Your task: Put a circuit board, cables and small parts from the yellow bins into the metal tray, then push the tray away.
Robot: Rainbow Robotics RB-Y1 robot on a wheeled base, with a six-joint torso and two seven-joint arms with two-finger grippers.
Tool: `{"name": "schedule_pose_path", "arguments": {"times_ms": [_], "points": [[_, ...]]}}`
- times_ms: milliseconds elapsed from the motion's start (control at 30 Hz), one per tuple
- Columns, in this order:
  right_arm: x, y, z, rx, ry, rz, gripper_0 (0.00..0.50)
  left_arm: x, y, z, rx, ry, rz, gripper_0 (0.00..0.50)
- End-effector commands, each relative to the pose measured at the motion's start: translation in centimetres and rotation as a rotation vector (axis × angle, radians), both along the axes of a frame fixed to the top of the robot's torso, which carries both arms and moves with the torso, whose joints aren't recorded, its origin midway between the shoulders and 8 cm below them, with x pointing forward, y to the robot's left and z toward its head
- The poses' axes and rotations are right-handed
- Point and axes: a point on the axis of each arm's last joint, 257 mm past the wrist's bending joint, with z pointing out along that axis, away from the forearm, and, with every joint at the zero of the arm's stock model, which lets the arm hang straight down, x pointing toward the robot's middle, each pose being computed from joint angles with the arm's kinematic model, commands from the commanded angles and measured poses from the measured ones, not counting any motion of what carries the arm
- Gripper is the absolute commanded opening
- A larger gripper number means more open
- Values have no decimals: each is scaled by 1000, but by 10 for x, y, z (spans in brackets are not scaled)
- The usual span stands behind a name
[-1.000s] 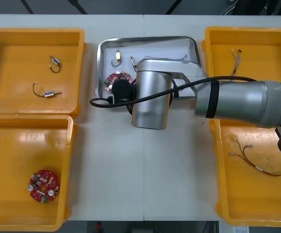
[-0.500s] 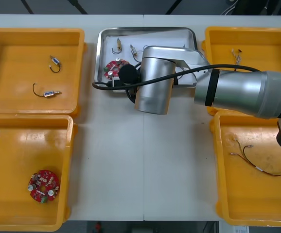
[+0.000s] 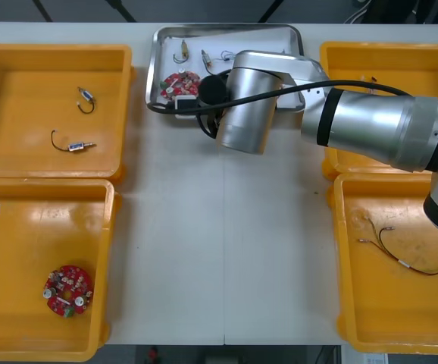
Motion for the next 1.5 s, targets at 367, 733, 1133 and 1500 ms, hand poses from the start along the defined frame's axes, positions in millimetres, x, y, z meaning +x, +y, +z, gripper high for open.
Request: {"name": "schedule_pose_path", "arguments": {"times_ms": [367, 733, 1133, 1500], "points": [[13, 31, 38, 7, -78, 81, 154, 5, 11, 19, 23, -30, 34, 500], [-1, 21, 28, -3, -8, 17, 500, 5, 11, 19, 23, -30, 34, 500], [-49, -19, 35, 11, 175, -170, 500, 5, 11, 19, 23, -30, 34, 500], [-94, -65, 44, 325, 318, -470, 500, 5, 11, 19, 23, -30, 34, 500]]}}
